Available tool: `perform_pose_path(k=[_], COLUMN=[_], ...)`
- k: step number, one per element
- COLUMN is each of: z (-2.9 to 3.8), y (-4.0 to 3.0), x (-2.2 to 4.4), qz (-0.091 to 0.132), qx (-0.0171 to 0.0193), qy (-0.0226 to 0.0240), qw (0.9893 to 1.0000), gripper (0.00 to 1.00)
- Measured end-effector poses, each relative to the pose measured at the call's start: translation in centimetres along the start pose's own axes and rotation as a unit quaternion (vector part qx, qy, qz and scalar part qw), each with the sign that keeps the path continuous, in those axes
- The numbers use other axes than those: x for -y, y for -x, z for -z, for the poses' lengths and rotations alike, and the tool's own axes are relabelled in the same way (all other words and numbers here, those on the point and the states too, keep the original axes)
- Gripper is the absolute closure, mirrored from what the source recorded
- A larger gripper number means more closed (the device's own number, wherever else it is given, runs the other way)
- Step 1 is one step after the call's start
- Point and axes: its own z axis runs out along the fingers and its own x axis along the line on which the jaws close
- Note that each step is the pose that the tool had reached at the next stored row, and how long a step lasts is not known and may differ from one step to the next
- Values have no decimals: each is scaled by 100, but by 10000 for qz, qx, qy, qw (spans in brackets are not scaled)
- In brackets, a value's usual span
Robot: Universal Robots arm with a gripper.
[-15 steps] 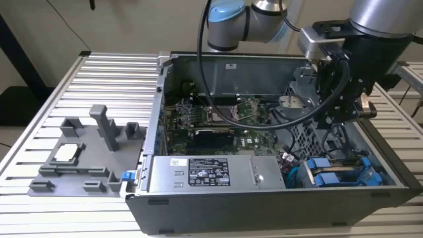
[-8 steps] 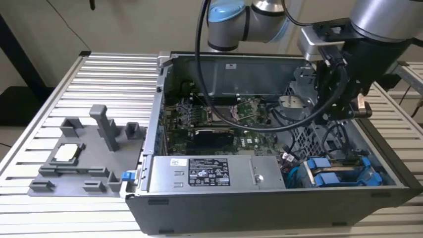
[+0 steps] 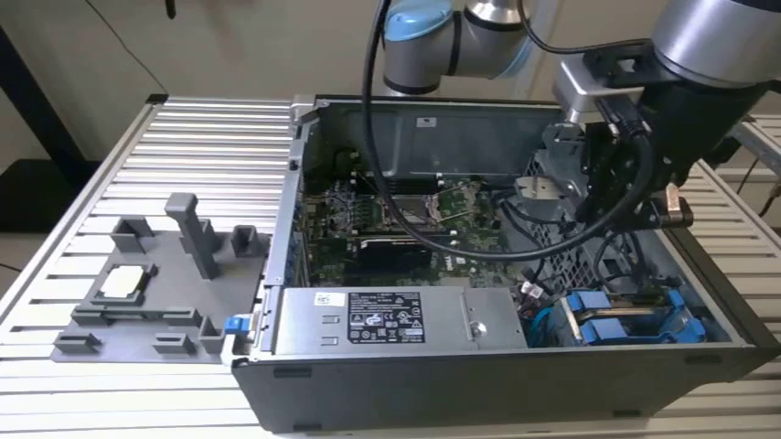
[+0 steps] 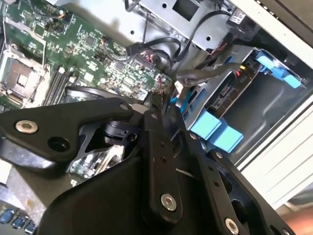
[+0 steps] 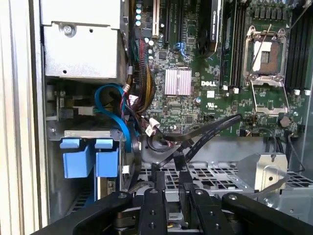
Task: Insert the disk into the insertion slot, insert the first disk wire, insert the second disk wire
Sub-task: 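Insert the first disk wire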
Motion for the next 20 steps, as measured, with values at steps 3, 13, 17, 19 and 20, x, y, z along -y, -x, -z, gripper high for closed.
perform_pose_path(k=[3, 13, 17, 19, 20], z=[-9, -16, -20, -28, -38], y=[-1, 2, -9, -12, -13], x=[-18, -107, -138, -160, -173], qz=[175, 290, 329, 347, 348], qx=[10, 225, 229, 229, 229], qy=[20, 20, 26, 28, 28], qw=[9998, 9993, 9992, 9991, 9991], gripper=[73, 73, 73, 73, 73])
